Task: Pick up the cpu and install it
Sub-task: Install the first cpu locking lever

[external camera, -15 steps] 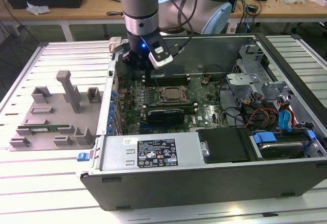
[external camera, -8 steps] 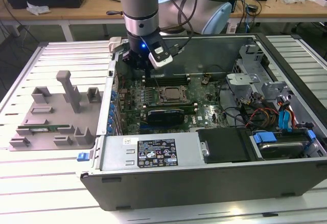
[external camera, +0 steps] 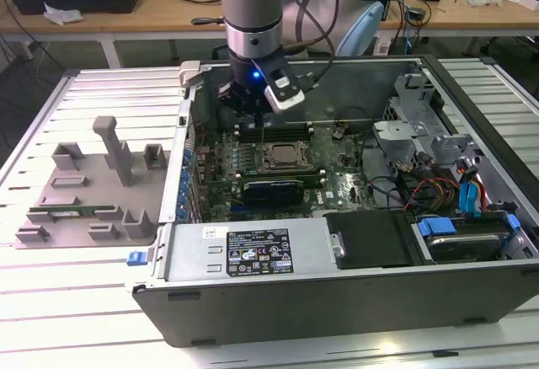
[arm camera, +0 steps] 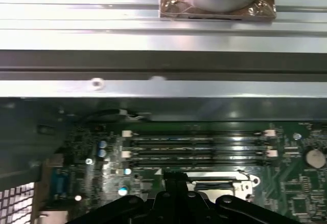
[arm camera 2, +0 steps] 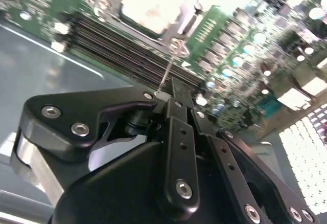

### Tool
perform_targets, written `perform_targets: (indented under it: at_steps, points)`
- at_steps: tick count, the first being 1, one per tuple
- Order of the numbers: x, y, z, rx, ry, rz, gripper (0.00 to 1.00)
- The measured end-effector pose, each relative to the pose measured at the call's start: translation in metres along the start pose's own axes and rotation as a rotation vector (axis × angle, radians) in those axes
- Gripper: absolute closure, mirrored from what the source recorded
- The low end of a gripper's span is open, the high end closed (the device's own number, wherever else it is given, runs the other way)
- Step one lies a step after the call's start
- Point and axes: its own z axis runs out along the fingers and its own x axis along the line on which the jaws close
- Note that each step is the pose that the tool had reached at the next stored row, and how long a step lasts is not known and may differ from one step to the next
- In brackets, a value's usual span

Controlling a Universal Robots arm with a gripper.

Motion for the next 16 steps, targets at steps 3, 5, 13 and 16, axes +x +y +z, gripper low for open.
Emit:
perform_targets:
  at_steps: [3,5,13,16]
  points:
    - [-0.0048,-0.0002,0.0012,0.0074,-0.0005,0.0,0.89]
    - [-0.0047,-0.0005,0.0026,0.0087,-0.005,-0.001,0.89]
    - [-0.0046,-0.0016,0.0073,0.009,-0.0208,-0.005,0.89]
    - [-0.0046,-0.0022,0.0102,0.0088,-0.0226,-0.005,0.89]
